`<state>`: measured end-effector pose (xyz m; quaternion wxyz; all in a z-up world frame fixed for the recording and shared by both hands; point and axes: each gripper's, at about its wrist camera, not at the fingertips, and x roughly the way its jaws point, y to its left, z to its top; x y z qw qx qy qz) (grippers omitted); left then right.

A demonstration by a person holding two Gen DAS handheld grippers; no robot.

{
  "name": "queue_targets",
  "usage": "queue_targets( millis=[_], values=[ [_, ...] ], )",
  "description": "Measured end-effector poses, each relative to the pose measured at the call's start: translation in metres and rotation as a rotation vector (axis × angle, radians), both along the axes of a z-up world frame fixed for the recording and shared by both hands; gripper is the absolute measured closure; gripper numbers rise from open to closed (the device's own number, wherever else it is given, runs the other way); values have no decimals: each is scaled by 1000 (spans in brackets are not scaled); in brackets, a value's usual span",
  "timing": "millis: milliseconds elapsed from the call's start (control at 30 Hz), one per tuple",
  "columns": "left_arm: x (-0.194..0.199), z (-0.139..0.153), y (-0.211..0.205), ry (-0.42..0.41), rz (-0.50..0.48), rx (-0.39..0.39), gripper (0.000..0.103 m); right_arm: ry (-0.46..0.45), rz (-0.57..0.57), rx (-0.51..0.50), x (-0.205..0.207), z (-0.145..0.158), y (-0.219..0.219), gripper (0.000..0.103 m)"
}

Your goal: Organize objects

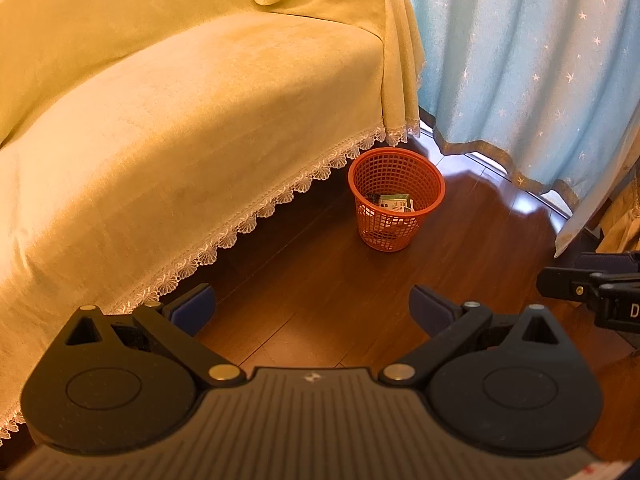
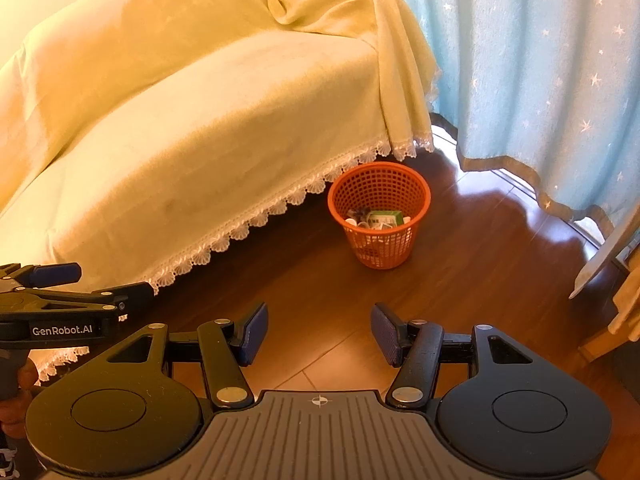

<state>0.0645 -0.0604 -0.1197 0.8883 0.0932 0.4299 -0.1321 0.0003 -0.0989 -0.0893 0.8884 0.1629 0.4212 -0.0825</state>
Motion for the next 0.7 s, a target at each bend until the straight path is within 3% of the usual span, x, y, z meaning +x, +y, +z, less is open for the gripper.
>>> queue_targets(
  millis=[700],
  values=[
    [-4, 0, -9, -18, -24, 0, 1, -2, -8, 5, -1, -2, -1, 48]
  ],
)
